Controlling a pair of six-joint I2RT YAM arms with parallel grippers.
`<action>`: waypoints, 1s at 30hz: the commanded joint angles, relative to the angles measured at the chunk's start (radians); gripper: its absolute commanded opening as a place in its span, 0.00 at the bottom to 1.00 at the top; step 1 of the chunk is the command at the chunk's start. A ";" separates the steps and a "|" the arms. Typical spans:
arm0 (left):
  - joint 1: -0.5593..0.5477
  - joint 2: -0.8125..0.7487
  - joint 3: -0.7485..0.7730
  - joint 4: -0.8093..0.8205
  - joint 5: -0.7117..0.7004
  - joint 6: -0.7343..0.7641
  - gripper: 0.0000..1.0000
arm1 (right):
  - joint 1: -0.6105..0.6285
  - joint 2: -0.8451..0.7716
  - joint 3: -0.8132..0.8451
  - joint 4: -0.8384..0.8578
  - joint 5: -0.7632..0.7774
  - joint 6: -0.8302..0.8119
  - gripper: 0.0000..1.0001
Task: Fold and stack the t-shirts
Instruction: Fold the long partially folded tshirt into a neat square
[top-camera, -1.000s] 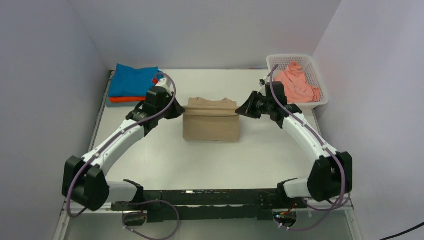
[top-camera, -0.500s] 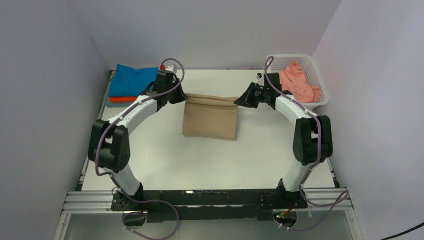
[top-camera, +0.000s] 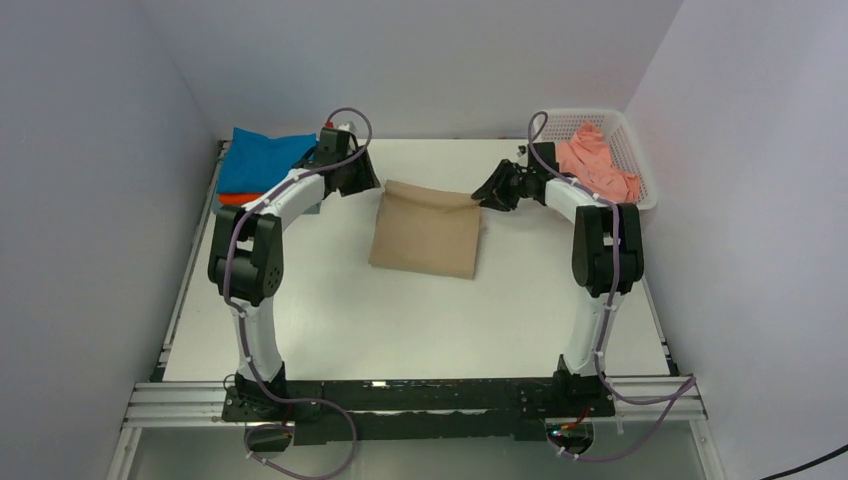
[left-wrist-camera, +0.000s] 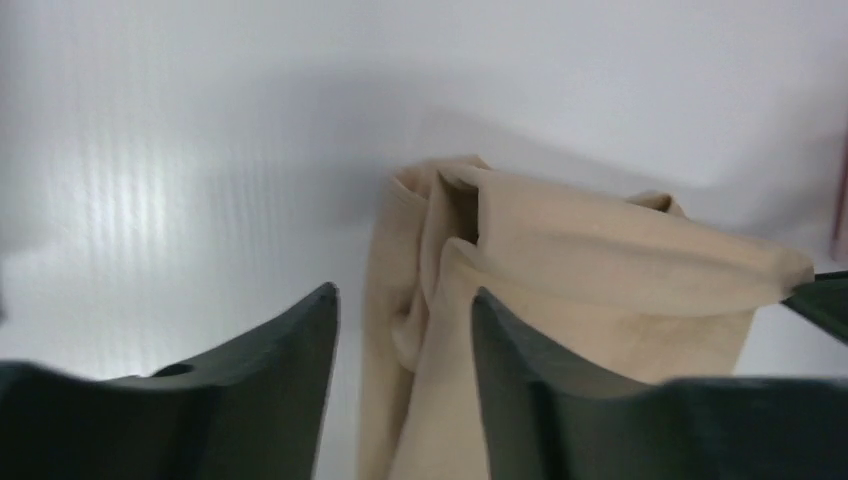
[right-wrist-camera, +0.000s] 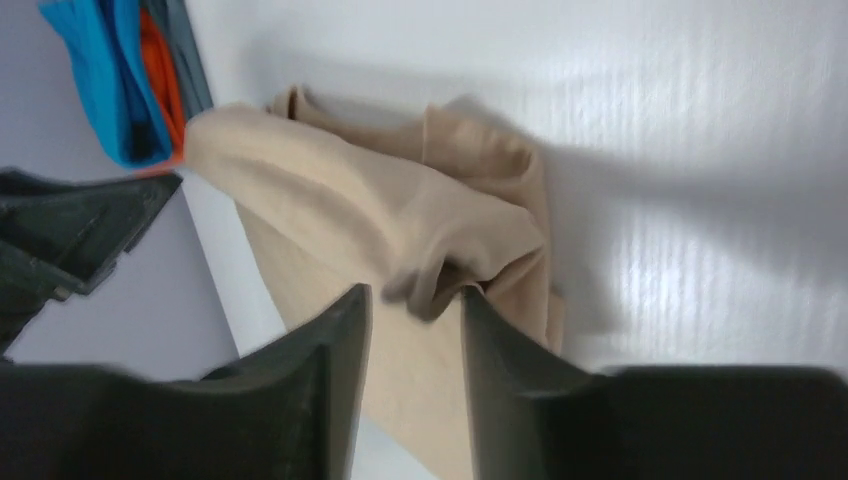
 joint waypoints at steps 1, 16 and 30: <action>0.024 0.017 0.126 -0.016 -0.019 0.025 0.61 | -0.037 0.049 0.155 -0.008 0.057 -0.059 0.57; -0.052 -0.062 -0.005 0.157 0.400 0.082 0.99 | 0.070 -0.143 -0.049 0.155 -0.096 -0.130 1.00; -0.032 0.418 0.358 0.005 0.330 0.042 0.99 | 0.010 0.294 0.101 0.374 -0.096 0.146 1.00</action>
